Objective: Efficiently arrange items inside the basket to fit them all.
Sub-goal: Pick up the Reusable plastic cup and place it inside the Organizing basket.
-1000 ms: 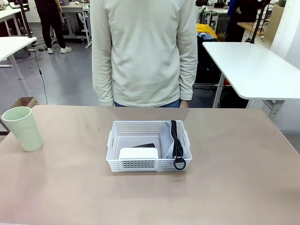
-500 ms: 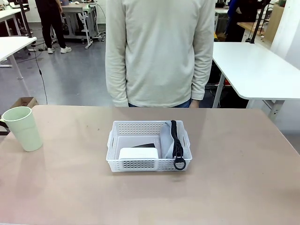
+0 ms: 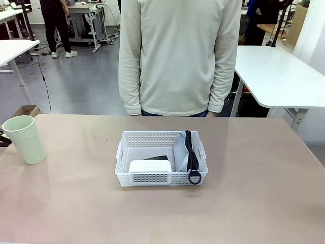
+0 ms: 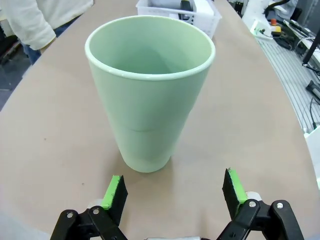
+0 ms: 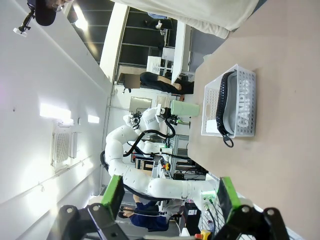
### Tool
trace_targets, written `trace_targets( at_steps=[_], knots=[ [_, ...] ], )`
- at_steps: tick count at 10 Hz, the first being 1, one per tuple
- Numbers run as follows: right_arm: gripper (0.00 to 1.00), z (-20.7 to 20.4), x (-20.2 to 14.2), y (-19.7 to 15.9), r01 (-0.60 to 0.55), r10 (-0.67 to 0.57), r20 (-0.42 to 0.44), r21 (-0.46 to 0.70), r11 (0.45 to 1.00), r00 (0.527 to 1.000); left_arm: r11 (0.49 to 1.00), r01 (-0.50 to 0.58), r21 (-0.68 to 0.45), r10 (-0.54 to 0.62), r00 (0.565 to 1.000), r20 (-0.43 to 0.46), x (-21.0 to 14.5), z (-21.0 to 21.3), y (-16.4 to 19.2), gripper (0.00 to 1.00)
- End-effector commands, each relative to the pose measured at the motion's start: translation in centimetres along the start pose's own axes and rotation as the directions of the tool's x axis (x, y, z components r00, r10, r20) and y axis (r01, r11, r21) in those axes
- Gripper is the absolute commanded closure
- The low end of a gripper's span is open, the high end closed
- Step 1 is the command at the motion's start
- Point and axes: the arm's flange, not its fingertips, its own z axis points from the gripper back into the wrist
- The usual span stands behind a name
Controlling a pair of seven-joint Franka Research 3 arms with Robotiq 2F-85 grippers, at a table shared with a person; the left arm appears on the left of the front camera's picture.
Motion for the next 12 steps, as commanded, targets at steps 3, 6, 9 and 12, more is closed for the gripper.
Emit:
trace_targets(
  at_steps=[3,6,9,12],
  knots=[
    [0.0,-0.1,0.0,0.6,0.01,-0.01,0.011,0.023,1.0,1.0,1.0,0.02,0.006,-0.02,1.0,0.004,0.2,0.3,-0.2,0.0],
    [0.0,-0.1,0.0,0.6,0.01,-0.01,0.011,0.023,1.0,1.0,0.999,-0.002,0.032,0.004,0.999,-0.049,-1.6,-1.1,0.9,0.0],
    [0.0,-0.1,0.0,0.6,0.01,-0.01,0.011,0.023,1.0,1.0,0.998,0.036,0.06,-0.035,0.999,-0.02,-2.2,-2.5,0.8,0.0],
    [0.0,-0.1,0.0,0.6,0.01,-0.01,0.011,0.023,1.0,1.0,0.993,0.072,0.099,-0.067,0.996,-0.052,-2.5,-4.6,1.3,0.0]
  ],
)
